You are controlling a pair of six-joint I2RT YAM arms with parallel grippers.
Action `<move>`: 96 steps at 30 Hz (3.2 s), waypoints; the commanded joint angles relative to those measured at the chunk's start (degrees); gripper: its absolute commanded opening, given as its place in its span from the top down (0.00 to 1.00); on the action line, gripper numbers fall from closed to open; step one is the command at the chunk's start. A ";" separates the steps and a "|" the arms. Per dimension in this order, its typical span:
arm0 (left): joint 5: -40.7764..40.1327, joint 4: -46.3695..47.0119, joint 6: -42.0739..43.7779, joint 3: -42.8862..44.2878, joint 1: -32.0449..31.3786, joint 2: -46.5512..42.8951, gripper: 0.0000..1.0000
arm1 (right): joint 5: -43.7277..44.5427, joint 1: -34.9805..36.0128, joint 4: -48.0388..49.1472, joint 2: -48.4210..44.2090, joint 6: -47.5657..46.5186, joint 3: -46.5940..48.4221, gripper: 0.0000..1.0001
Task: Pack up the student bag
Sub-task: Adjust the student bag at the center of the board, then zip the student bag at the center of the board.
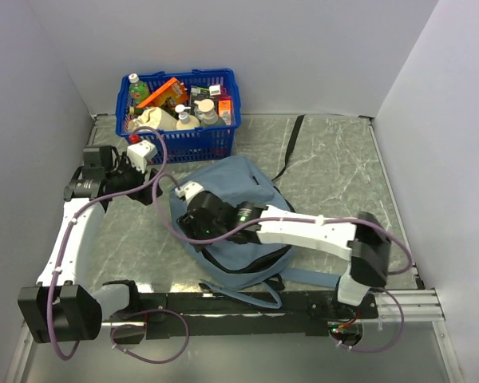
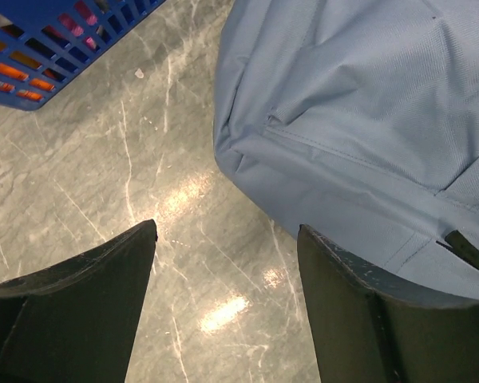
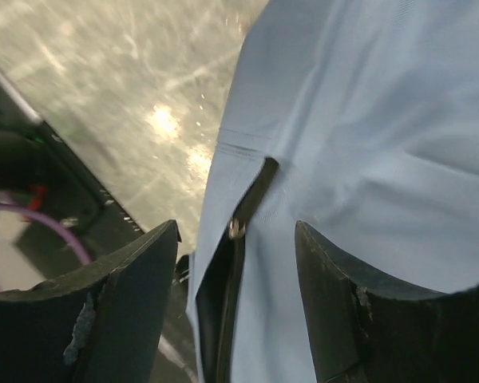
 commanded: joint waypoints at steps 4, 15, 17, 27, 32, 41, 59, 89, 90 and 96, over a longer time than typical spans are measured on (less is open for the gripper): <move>4.98 -1.90 2.48 0.68 1.95 -2.39 0.23 | -2.54 -1.27 7.77 2.64 -2.37 0.90 0.33; 11.57 -4.89 1.43 3.75 6.70 0.77 0.20 | -4.47 -3.82 14.18 3.52 -0.44 -4.55 0.36; 11.84 -5.07 1.61 4.19 6.96 1.21 0.20 | -4.38 -4.00 14.63 2.99 -0.08 -6.05 0.37; 12.01 -5.07 1.61 3.76 7.14 0.16 0.19 | -6.32 -4.35 17.79 4.92 1.94 -7.20 0.43; 11.84 -5.16 2.13 3.05 7.14 -0.02 0.19 | -3.07 -3.39 15.69 5.28 1.68 -6.05 0.46; 12.28 -4.98 2.31 2.08 7.23 -0.72 0.19 | 0.89 -2.24 16.21 5.01 2.64 -8.16 0.49; 13.76 -7.26 4.77 0.59 7.32 -1.95 0.19 | 5.28 -0.83 25.16 3.61 6.24 -13.08 0.85; 37.67 -30.74 69.54 -14.26 5.92 -8.72 0.01 | -0.25 -0.74 35.99 -11.51 4.93 -19.15 1.00; 38.02 -29.43 69.11 -14.61 4.52 -8.20 0.03 | -0.78 -0.74 36.07 -11.69 4.93 -19.06 1.00; 36.72 -14.76 63.32 -16.63 -1.72 -6.96 0.04 | -2.10 -0.66 36.42 -12.83 5.19 -19.76 1.00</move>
